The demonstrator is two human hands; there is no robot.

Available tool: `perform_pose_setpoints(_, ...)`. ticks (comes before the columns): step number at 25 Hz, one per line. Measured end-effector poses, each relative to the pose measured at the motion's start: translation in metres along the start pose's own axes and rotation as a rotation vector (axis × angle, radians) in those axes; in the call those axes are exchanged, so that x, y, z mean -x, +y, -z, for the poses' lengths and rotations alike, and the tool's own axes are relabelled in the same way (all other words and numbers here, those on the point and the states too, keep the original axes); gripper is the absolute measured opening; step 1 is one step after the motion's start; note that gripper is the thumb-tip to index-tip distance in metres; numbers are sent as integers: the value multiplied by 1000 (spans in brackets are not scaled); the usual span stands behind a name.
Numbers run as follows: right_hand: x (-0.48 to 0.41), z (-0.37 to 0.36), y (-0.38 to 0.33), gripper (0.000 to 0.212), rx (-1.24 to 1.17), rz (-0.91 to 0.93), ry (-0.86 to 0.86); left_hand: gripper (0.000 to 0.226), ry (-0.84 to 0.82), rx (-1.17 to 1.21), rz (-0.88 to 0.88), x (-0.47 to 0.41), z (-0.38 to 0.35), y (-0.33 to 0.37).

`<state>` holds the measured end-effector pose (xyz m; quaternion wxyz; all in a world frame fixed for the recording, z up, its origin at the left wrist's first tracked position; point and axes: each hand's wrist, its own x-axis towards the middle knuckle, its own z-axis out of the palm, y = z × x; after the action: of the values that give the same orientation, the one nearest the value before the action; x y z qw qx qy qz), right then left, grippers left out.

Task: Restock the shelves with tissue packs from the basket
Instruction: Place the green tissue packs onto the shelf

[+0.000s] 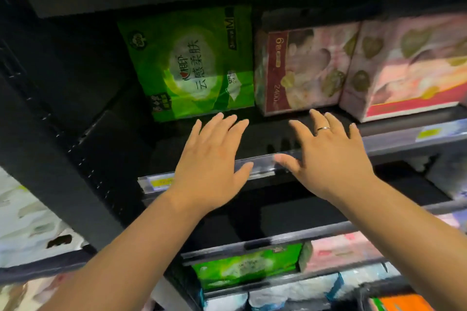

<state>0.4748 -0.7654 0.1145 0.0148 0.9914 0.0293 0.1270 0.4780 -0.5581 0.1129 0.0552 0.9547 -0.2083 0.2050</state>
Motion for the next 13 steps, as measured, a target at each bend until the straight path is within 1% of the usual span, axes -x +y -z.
perform_pose_setpoints(5,95,-26,13,77,40,-162,72,73,34,70,-283,31,-31,43)
perform_pose_setpoints(7,137,-41,24,73,84,-245,81,76,11,84,-370,48,-47,67)
perform_pose_setpoints(9,179,-52,36,75,132,-324,86,78,-5,107,-443,64,-63,97)
perform_pose_setpoints(13,255,-70,61,82,145,-507,-21,83,-86,198,-580,99,-93,168)
